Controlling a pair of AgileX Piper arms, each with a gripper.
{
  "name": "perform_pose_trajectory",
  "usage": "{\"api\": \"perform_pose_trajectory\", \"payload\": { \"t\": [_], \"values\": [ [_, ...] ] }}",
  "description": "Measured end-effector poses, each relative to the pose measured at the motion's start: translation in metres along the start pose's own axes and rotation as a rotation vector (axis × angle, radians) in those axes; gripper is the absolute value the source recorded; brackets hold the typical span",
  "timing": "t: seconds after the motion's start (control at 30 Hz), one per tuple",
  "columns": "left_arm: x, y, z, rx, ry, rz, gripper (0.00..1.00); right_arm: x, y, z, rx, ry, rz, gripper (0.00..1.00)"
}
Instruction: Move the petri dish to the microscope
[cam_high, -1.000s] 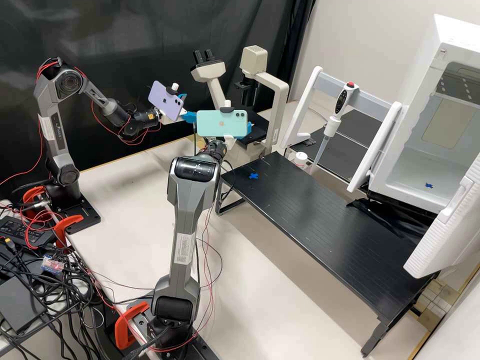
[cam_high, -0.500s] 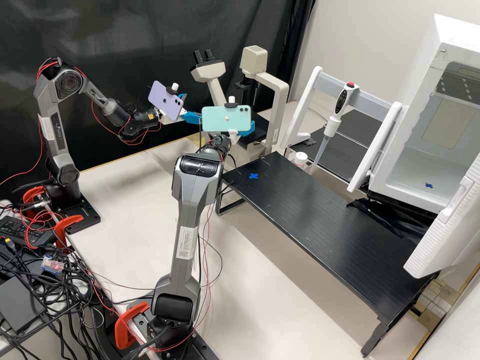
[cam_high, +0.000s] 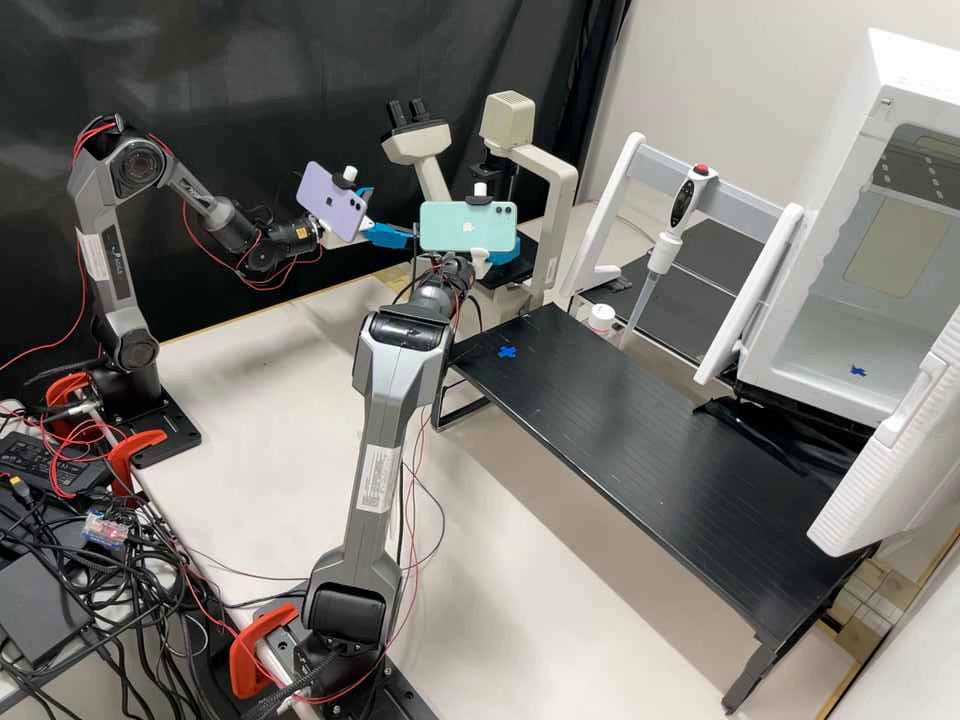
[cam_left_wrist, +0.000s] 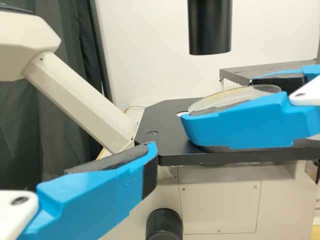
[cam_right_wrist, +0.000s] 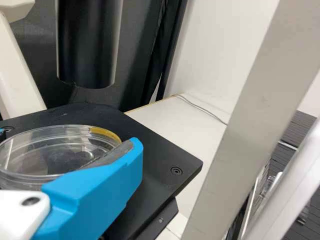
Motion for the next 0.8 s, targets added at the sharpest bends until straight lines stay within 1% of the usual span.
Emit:
{"api": "perform_pose_trajectory", "payload": {
  "t": [0.07,0.23,0.3,0.33,0.43,0.6,0.7,0.73,0.8],
  "values": [
    [0.0,0.0,0.0,0.0,0.0,0.0,1.0,0.003,0.001,0.0,0.018,-0.003,-0.003,0.0],
    [0.0,0.0,0.0,0.0,0.0,0.0,1.0,0.01,0.003,0.003,0.029,-0.009,-0.011,0.0],
    [0.0,0.0,0.0,0.0,0.0,0.0,1.0,0.013,0.003,0.002,0.053,-0.011,-0.018,0.0],
    [0.0,0.0,0.0,0.0,0.0,0.0,1.0,0.014,0.003,0.001,0.075,-0.014,-0.021,0.0],
    [0.0,0.0,0.0,0.0,0.0,0.0,1.0,0.017,0.004,0.0,0.093,-0.015,-0.029,0.0],
    [0.0,0.0,0.0,0.0,0.0,0.0,1.0,0.021,0.005,-0.001,0.083,-0.02,-0.033,0.0],
    [0.0,0.0,0.0,0.0,0.0,0.0,1.0,0.023,0.004,0.0,0.089,-0.027,-0.035,0.0],
    [0.0,0.0,0.0,0.0,0.0,0.0,1.0,0.024,0.005,0.0,0.082,-0.028,-0.032,0.0],
    [0.0,0.0,0.0,0.0,0.0,0.0,1.0,0.025,0.004,0.0,0.084,-0.032,-0.029,0.0]
  ]
}}
